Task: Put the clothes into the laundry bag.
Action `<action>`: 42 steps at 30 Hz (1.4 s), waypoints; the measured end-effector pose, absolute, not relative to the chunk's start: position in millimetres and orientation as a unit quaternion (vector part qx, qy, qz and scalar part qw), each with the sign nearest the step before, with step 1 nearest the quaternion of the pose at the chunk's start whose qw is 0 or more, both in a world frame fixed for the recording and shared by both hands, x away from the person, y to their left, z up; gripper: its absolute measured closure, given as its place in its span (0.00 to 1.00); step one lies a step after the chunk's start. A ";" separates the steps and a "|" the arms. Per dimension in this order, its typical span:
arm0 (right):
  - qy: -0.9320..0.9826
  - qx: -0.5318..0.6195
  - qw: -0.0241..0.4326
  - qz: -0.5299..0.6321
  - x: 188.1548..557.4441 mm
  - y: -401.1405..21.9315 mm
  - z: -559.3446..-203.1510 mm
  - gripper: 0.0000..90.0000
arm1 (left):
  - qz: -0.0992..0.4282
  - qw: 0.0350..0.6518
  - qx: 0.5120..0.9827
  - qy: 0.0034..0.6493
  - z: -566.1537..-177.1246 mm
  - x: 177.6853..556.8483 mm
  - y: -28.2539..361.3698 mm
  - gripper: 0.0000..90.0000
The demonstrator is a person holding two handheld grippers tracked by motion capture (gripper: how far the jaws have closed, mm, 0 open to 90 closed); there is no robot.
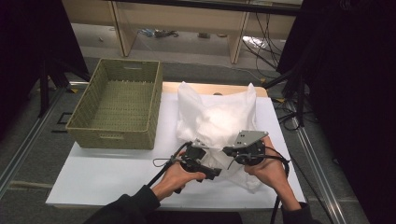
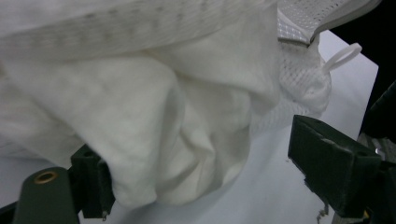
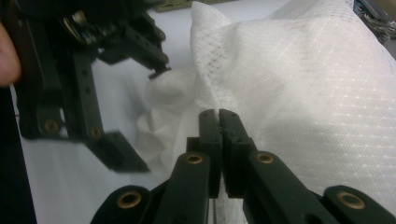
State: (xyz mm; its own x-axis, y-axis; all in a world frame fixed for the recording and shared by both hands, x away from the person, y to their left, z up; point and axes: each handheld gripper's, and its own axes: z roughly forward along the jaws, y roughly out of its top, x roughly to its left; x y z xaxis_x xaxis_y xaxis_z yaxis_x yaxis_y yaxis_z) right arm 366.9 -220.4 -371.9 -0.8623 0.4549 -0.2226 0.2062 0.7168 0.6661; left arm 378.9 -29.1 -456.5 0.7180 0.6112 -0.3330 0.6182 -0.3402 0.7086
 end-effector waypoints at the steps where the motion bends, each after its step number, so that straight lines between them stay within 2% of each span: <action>1: 0.904 0.186 0.192 0.334 366.5 -219.0 -372.6 1.00 | 0.004 0.427 0.826 0.369 -457.4 380.5 -33.3 0.17; 2: 0.905 0.177 0.195 0.335 367.6 -218.5 -372.2 1.00 | 0.014 0.428 0.822 0.375 -459.0 382.2 -40.4 0.18; 5: 0.905 0.179 0.192 0.334 366.5 -218.9 -370.8 1.00 | 0.033 0.416 0.833 0.363 -464.9 396.3 -47.9 0.56; 6: 0.905 0.182 0.191 0.334 366.6 -219.9 -370.8 1.00 | 0.030 0.423 0.832 0.358 -468.4 400.9 -49.7 0.56; 7: 0.907 0.181 0.194 0.328 367.3 -222.1 -371.1 1.00 | 0.033 0.436 0.822 0.364 -470.9 402.1 -52.2 0.75; 8: 0.907 0.181 0.194 0.326 367.7 -225.2 -371.9 1.00 | 0.046 0.428 0.832 0.350 -474.2 406.9 -51.1 0.84; 10: 0.906 0.187 0.190 0.328 367.6 -227.0 -371.7 1.00 | 0.055 0.433 0.829 0.350 -474.7 410.1 -50.5 0.89; 12: 0.906 0.189 0.193 0.327 368.8 -230.0 -370.8 1.00 | 0.073 0.464 0.795 0.384 -473.5 416.9 -53.9 0.90; 18: 0.901 0.193 0.203 0.332 369.2 -233.2 -364.3 1.00 | 0.154 0.507 0.751 0.393 -452.9 439.9 -61.6 0.91; 22: 0.902 0.206 0.197 0.325 370.2 -236.5 -368.7 1.00 | 0.144 0.489 0.761 0.402 -470.9 457.3 -66.3 0.84; 24: 0.900 0.212 0.197 0.325 372.7 -237.4 -374.8 1.00 | 0.141 0.482 0.771 0.393 -473.8 457.8 -62.0 0.79; 25: 0.906 0.205 0.197 0.313 375.1 -238.4 -377.6 1.00 | 0.103 0.487 0.771 0.396 -471.6 452.8 -57.3 0.68; 26: 0.906 0.205 0.197 0.313 375.1 -238.4 -377.6 1.00 | 0.103 0.487 0.771 0.396 -471.6 452.8 -57.3 0.59; 27: 0.902 0.215 0.195 0.320 374.1 -239.0 -378.4 1.00 | 0.069 0.468 0.785 0.399 -466.6 443.4 -48.0 0.51; 29: 0.901 0.210 0.199 0.324 375.3 -239.3 -376.8 1.00 | 0.071 0.464 0.785 0.404 -465.2 437.4 -43.7 0.43; 30: 0.901 0.210 0.199 0.324 375.3 -239.3 -376.8 1.00 | 0.070 0.455 0.790 0.405 -464.0 432.8 -38.4 0.43; 31: 0.901 0.207 0.198 0.324 374.2 -238.4 -376.9 1.00 | 0.072 0.444 0.794 0.409 -463.7 428.5 -33.8 0.35; 34: 0.903 0.205 0.197 0.321 374.4 -235.8 -378.4 1.00 | 0.069 0.418 0.794 0.436 -466.9 420.1 -17.7 0.30; 37: 0.905 0.201 0.194 0.321 373.2 -232.9 -378.8 1.00 | 0.061 0.410 0.800 0.435 -472.0 420.9 -16.9 0.35; 38: 0.905 0.207 0.190 0.319 371.7 -231.2 -379.7 1.00 | 0.054 0.412 0.799 0.435 -473.8 422.4 -18.1 0.41; 39: 0.907 0.202 0.194 0.314 373.0 -230.1 -380.4 1.00 | 0.043 0.438 0.792 0.424 -479.3 428.3 -20.8 0.61; 40: 0.907 0.202 0.194 0.314 373.0 -230.1 -380.4 1.00 | 0.043 0.438 0.792 0.424 -479.3 428.3 -20.8 0.69; 41: 0.907 0.206 0.189 0.316 372.5 -228.7 -380.9 1.00 | 0.052 0.451 0.789 0.414 -482.0 432.2 -23.4 0.69; 42: 0.908 0.198 0.191 0.316 373.6 -228.1 -381.3 1.00 | 0.051 0.460 0.787 0.408 -484.7 436.7 -26.3 0.78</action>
State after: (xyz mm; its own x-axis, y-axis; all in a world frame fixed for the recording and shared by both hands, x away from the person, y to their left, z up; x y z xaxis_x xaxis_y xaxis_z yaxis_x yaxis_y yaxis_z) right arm 373.6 -228.1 -381.3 -0.8488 0.4797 -0.2225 0.2379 0.7222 0.6495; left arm 436.7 -26.3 -484.7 0.6614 0.6895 -0.2952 0.5958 -0.2440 0.7651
